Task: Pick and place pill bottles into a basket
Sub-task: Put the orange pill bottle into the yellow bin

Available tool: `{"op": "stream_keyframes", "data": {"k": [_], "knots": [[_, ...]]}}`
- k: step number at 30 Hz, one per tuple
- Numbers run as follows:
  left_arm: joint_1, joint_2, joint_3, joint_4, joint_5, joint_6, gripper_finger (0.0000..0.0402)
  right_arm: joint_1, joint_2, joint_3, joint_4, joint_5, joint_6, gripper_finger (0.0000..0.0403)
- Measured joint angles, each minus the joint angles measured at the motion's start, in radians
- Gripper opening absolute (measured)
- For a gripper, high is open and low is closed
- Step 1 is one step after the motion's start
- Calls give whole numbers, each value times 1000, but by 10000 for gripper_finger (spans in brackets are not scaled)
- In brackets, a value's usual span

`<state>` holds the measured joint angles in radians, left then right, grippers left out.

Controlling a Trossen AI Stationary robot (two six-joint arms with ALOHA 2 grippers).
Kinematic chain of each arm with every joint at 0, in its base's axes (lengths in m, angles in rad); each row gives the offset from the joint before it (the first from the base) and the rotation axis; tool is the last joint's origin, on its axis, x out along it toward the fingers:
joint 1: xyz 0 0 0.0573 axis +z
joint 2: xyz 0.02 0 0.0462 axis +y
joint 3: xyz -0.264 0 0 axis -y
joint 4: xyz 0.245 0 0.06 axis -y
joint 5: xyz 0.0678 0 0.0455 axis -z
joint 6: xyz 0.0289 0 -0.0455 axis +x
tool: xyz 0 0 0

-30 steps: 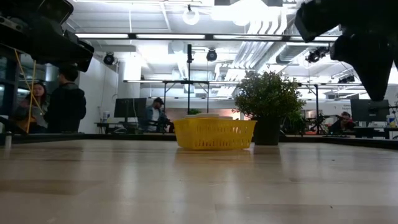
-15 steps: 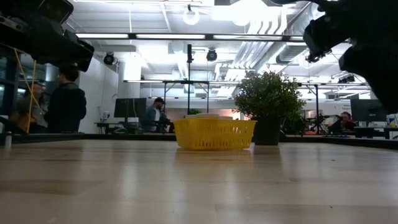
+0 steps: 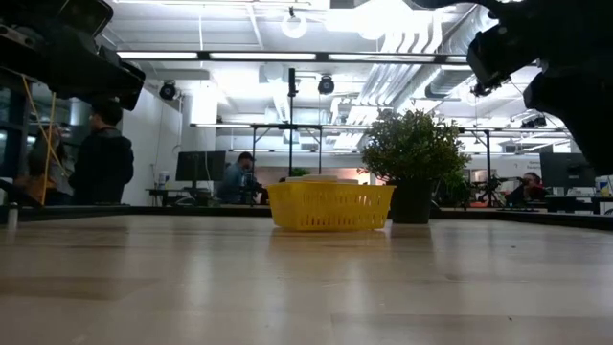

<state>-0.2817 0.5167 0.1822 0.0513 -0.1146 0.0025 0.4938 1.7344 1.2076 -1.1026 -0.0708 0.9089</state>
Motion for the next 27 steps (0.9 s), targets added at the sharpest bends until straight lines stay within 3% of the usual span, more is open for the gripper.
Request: {"op": "stream_keyframes", "data": {"k": [9, 18, 27], "knots": [[0, 0, 0, -1, 0, 0, 46, 7, 0, 0, -17, -26, -2, 335], [0, 0, 0, -1, 0, 0, 46, 49, 0, -1, -10, 54, -30, 334], [0, 0, 0, -1, 0, -8, 46, 64, -1, -97, 86, 60, -18, 335]]}}
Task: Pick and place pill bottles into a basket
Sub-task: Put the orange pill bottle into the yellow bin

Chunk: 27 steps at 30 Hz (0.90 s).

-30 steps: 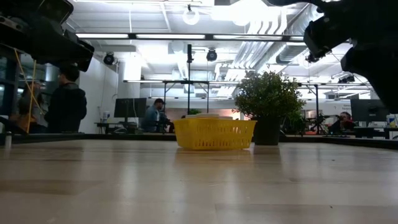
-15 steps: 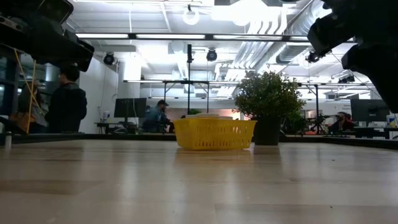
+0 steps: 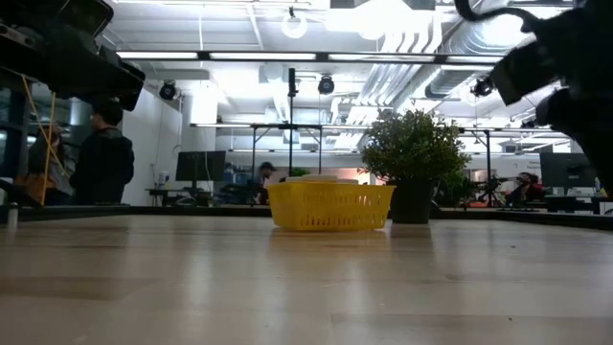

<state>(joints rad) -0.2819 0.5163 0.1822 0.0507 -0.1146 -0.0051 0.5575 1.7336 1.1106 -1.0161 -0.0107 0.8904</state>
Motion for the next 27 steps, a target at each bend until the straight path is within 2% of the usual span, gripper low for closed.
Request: {"op": "stream_keyframes", "data": {"k": [8, 27], "knots": [[0, 0, 0, 0, 0, 0, 46, 0, 0, -65, 63, -22, 2, 334], [0, 0, 0, 0, -1, 0, 46, -1, 0, -66, 71, -26, -1, 321]]}}
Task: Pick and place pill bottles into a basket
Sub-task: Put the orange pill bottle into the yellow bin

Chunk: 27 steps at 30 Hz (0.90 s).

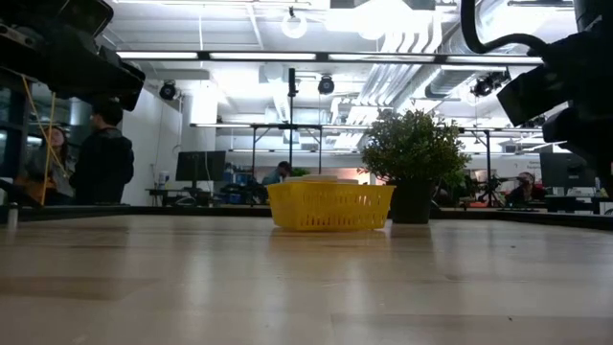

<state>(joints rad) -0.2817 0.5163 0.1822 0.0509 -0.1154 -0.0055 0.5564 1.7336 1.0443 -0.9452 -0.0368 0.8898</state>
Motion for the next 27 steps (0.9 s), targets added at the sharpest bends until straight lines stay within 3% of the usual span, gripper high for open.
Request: {"op": "stream_keyframes", "data": {"k": [13, 27], "knots": [[0, 0, 0, 0, 0, 0, 46, 0, 0, 0, 1, -2, 0, 290], [0, 0, 0, 0, -1, -2, 46, 0, 0, 0, 1, -15, -1, 224]]}}
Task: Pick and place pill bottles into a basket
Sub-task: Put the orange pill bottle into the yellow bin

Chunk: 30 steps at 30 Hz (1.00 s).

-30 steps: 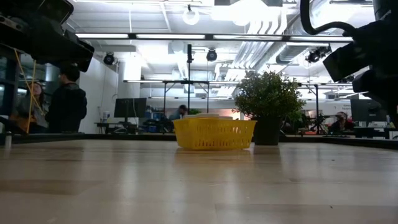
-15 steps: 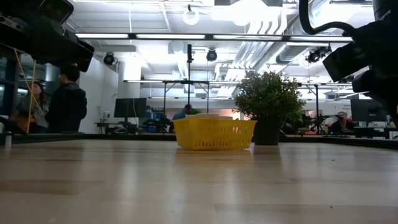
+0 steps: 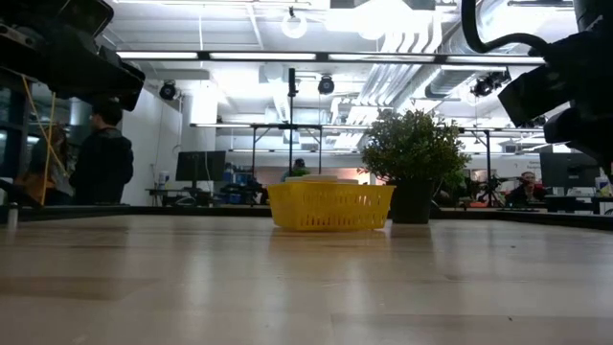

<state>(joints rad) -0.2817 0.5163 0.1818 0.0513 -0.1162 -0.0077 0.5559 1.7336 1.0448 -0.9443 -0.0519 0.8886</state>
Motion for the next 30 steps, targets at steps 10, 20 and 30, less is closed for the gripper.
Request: {"op": "stream_keyframes", "data": {"k": [10, 20, 30], "knots": [[0, 0, 0, 0, -2, 0, 46, -31, 0, 1, 7, -26, -25, 175], [0, 3, -1, 0, -2, 1, 46, -48, 0, 1, 17, -21, -53, 202], [0, 3, -1, 0, -2, -1, 46, -48, 0, 1, 49, -12, -58, 206]]}}
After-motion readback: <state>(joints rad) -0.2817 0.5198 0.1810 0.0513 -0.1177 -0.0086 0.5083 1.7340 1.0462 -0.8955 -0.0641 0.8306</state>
